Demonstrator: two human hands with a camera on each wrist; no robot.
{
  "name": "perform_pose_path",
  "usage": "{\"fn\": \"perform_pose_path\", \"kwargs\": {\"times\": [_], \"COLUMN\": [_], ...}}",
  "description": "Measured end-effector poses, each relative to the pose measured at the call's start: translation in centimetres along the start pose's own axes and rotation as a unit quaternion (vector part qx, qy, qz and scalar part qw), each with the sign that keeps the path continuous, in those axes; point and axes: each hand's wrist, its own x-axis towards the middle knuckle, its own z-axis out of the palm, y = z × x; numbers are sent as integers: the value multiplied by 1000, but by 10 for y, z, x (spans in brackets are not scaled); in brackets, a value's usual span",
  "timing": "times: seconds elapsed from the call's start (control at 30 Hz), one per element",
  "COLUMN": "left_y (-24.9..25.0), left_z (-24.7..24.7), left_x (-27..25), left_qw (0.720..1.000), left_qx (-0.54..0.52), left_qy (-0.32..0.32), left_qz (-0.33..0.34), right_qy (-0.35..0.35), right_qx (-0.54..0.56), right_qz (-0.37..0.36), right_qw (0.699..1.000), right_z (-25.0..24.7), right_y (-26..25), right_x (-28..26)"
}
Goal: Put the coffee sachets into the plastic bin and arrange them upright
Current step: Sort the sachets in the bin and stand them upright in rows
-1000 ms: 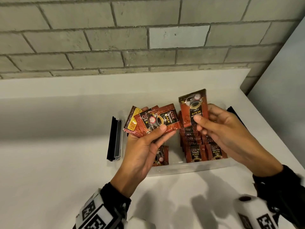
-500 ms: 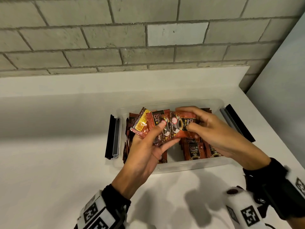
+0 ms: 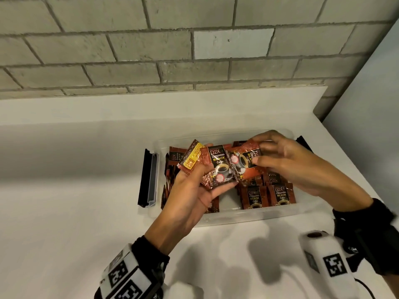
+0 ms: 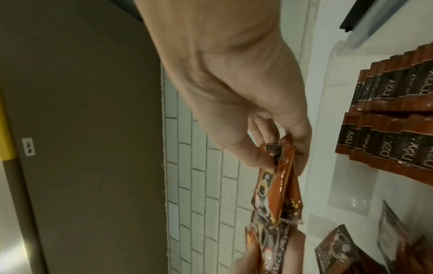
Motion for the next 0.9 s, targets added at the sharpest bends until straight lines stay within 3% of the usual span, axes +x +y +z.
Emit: {"fn": "perform_pose_path", "kwargs": {"times": [0.13, 0.37, 0.57, 0.73, 0.9], "left_y": [0, 0, 3, 1, 0], "left_z": [-2, -3, -4, -8, -6], "left_x": [0, 1, 0, 1, 0], "left_qw": [998, 993, 999, 998, 997], "left_qx": [55, 113, 38, 54, 69], "left_qy": [-23, -26, -4, -18, -25], "left_qz": [14, -17, -39, -2, -15], "right_qy": [-21, -70, -45, -44, -44], "right_qx": [-16, -51, -19, 63, 85], "right_qz": [-19, 2, 30, 62, 52], "right_qw": [999, 996, 998, 995, 994], "right_z": [-6, 4, -1, -6, 0], "right_y": [-9, -10, -9, -6, -4], "right_x": [-1, 2, 3, 0, -2]}}
